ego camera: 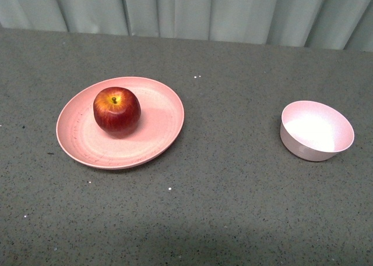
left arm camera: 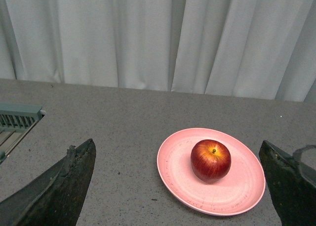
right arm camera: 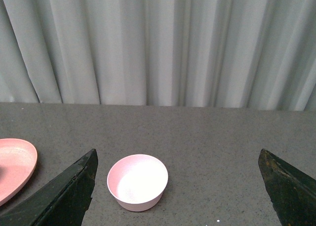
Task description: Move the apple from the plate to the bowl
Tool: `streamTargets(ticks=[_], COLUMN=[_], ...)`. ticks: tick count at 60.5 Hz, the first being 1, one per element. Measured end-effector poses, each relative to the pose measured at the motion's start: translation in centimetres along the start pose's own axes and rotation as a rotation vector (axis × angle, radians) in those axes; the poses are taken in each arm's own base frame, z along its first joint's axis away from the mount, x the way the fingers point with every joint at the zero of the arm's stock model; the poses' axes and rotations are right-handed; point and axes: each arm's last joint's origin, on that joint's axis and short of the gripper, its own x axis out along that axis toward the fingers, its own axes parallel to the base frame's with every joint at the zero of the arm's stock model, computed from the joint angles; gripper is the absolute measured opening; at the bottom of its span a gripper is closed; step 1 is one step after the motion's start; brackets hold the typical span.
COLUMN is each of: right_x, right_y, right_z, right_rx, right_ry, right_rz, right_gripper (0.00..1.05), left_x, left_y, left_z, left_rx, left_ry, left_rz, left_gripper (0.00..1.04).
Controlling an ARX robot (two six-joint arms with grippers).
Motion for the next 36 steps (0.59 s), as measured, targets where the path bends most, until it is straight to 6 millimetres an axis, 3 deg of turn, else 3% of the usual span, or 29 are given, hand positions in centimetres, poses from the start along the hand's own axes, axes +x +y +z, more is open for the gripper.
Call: streamTargets(ticks=[36], right_x=[0.00], right_y=[0.00], right_z=[0.00], right_rx=[0.000], right_ry=[0.000], right_rz=[0.000], right_gripper=[0.95], left_x=[0.00], left_y=[0.00], left_z=[0.00], left_rx=[0.000], left_ry=[0.000], left_rz=[0.000], left_gripper=[0.98])
